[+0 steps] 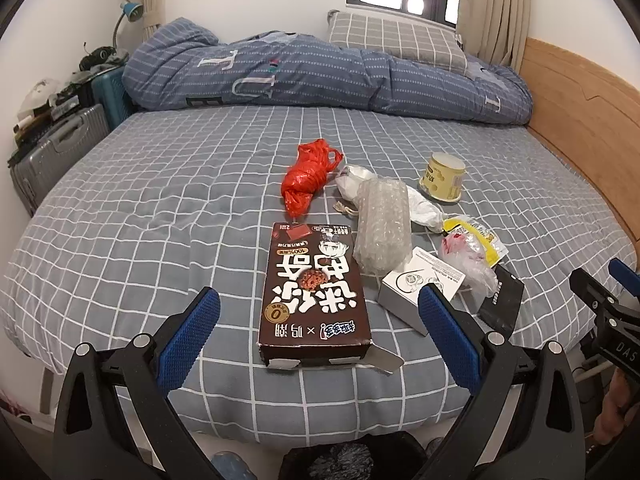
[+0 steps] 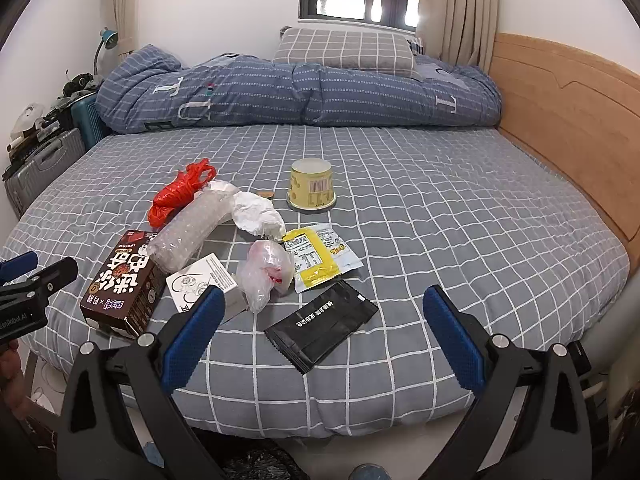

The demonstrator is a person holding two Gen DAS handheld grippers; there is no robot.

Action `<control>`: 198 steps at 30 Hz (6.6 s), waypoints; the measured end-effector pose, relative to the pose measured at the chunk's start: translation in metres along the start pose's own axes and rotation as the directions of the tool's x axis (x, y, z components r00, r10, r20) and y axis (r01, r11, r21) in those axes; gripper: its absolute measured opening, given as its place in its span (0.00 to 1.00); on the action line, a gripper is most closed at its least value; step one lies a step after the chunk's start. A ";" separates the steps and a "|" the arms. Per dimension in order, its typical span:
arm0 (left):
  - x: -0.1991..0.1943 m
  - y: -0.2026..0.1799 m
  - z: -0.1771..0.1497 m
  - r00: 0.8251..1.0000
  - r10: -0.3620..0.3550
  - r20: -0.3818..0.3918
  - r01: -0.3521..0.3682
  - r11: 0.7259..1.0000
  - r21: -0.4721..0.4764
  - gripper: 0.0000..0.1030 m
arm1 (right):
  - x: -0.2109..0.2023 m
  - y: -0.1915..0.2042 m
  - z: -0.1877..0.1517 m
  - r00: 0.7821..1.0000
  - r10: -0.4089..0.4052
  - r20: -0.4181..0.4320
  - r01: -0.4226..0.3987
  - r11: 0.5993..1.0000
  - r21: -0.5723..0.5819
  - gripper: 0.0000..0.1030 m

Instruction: Collect trash

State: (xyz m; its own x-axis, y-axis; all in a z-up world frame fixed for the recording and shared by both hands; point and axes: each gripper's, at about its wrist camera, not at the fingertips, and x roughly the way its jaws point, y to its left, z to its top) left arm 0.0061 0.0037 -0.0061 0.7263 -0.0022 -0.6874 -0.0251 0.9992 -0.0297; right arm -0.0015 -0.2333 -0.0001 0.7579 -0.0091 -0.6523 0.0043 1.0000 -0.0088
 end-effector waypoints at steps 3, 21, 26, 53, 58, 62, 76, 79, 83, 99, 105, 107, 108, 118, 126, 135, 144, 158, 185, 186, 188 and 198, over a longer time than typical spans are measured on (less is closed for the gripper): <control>0.002 -0.002 0.000 1.000 -0.001 -0.008 0.001 1.000 0.007 0.94 | 0.000 0.000 0.000 1.000 0.000 -0.001 0.000 1.000 -0.001 0.93; 0.004 -0.009 -0.002 1.000 -0.012 -0.016 0.012 1.000 0.014 0.94 | -0.002 -0.005 0.000 1.000 0.003 0.004 -0.003 1.000 0.006 0.93; 0.003 -0.011 -0.002 1.000 -0.013 -0.017 0.013 1.000 0.016 0.94 | -0.002 -0.005 0.000 1.000 0.003 0.006 -0.003 1.000 0.007 0.93; -0.004 -0.017 0.001 1.000 -0.021 0.007 0.021 0.999 0.027 0.94 | -0.006 -0.007 0.005 1.000 -0.001 0.017 0.000 1.000 0.012 0.93; -0.004 -0.017 0.001 1.000 -0.022 0.006 0.021 0.999 0.026 0.94 | -0.007 -0.007 0.005 1.000 -0.001 0.018 0.001 1.000 0.011 0.93; -0.004 -0.017 0.001 1.000 -0.021 0.007 0.021 0.999 0.026 0.94 | -0.007 -0.008 0.005 1.000 -0.002 0.018 0.002 1.000 0.011 0.93; 0.004 -0.013 0.000 1.000 -0.005 -0.007 0.005 1.000 0.026 0.94 | 0.002 -0.004 0.013 1.000 0.006 0.030 -0.006 1.000 -0.003 0.93; 0.015 -0.007 -0.001 1.000 -0.002 -0.027 0.002 1.000 0.013 0.94 | 0.017 0.001 0.017 1.000 0.014 0.013 -0.014 1.000 -0.024 0.90; 0.032 -0.003 -0.003 0.998 0.002 -0.056 -0.001 1.000 0.009 0.94 | 0.037 0.010 0.020 0.999 0.036 0.000 -0.036 0.999 -0.038 0.89; 0.101 0.002 -0.010 0.983 0.022 -0.184 -0.023 1.000 -0.006 0.94 | 0.119 0.027 0.011 0.992 0.070 -0.109 -0.076 0.996 -0.049 0.82; 0.116 0.004 -0.014 0.977 0.025 -0.211 -0.030 0.999 -0.022 0.94 | 0.139 0.029 0.006 0.985 0.095 -0.141 -0.101 0.994 -0.042 0.75; 0.122 0.005 -0.016 0.976 0.016 -0.219 -0.024 0.999 -0.034 0.94 | 0.142 0.029 0.005 0.983 0.108 -0.147 -0.114 0.993 -0.031 0.73; 0.123 0.006 -0.017 0.976 0.008 -0.216 -0.018 0.999 -0.044 0.94 | 0.144 0.029 0.004 0.982 0.115 -0.149 -0.120 0.992 -0.026 0.71; 0.132 0.001 -0.022 0.976 0.060 -0.210 -0.062 0.998 -0.003 0.87 | 0.156 0.038 -0.005 0.970 0.150 -0.191 -0.160 0.986 -0.037 0.23; 0.131 0.004 -0.022 0.978 0.045 -0.204 -0.049 0.999 -0.015 0.86 | 0.154 0.038 -0.006 0.972 0.152 -0.179 -0.159 0.987 -0.026 0.19; 0.120 0.009 -0.019 0.983 0.061 -0.174 -0.066 0.998 -0.023 0.86 | 0.147 0.038 -0.002 0.974 0.150 -0.168 -0.157 0.987 -0.029 0.14; 0.109 0.012 -0.013 0.986 0.059 -0.158 -0.064 0.998 -0.027 0.86 | 0.136 0.040 0.003 0.976 0.151 -0.157 -0.158 0.987 -0.032 0.12; 0.077 0.012 -0.005 0.992 0.043 -0.123 -0.047 0.998 -0.033 0.86 | 0.101 0.038 0.016 0.983 0.147 -0.109 -0.152 0.988 -0.040 0.11; 0.001 0.008 -0.023 0.999 0.007 -0.052 -0.008 1.000 -0.028 0.86 | 0.007 0.045 -0.008 0.988 0.154 -0.023 -0.155 0.985 -0.076 0.11; -0.001 0.008 -0.024 0.999 0.008 -0.053 -0.009 1.000 -0.028 0.86 | 0.004 0.044 -0.009 0.988 0.154 -0.021 -0.155 0.985 -0.075 0.11; -0.007 0.009 -0.030 0.998 0.010 -0.057 -0.012 0.999 -0.033 0.86 | -0.004 0.042 -0.012 0.987 0.157 -0.015 -0.158 0.985 -0.066 0.11; -0.039 0.013 -0.055 0.998 0.012 -0.057 -0.015 0.999 -0.053 0.86 | -0.034 0.051 -0.029 0.984 0.178 -0.025 -0.180 0.982 -0.058 0.11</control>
State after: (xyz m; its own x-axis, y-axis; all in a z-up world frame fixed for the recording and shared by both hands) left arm -0.0601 0.0149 -0.0197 0.6857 0.0074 -0.7279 -0.0720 0.9957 -0.0577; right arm -0.0457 -0.1825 -0.0008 0.7303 0.1694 -0.6618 -0.1695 0.9834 0.0648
